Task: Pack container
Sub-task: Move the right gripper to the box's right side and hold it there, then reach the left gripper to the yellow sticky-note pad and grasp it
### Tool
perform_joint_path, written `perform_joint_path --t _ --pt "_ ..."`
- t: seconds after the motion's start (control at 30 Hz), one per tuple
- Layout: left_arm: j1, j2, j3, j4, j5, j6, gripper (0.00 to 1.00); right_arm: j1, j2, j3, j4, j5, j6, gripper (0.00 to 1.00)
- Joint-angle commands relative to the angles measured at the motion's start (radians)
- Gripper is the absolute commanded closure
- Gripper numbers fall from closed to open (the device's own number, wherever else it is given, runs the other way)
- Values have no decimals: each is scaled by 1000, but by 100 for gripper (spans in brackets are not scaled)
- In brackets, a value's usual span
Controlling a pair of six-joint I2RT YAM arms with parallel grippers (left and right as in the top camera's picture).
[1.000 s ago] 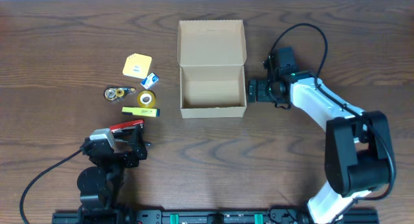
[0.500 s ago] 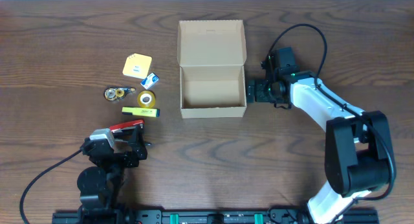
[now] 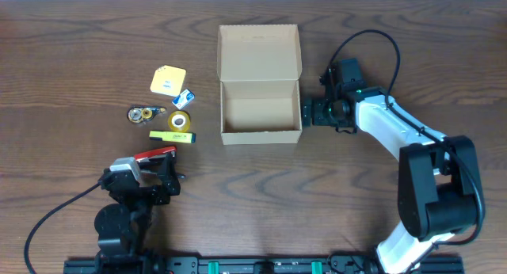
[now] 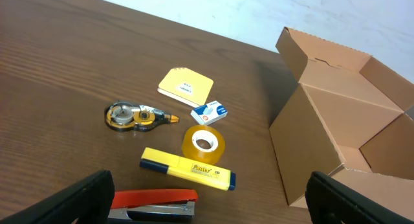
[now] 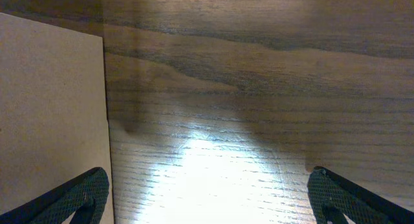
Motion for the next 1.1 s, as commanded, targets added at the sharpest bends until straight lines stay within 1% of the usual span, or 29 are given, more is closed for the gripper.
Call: perform_joint_path --t 0.0,0.2,0.93,0.97,1.07 --pt "6 -6 -23 -7 -15 -10 5 -7 1 -3 -2 -11 -17 1" --pt "6 -6 -23 -7 -15 -11 5 -6 1 -3 -24 -11 -16 1" --pt "6 -6 -23 -5 -10 -12 5 -7 1 -3 -24 -11 -16 1" --pt "6 -6 -23 -6 15 -25 5 -7 1 -3 -24 -11 -16 1" --pt "6 -6 -23 -6 185 -178 5 -7 1 -3 -24 -11 -16 1"
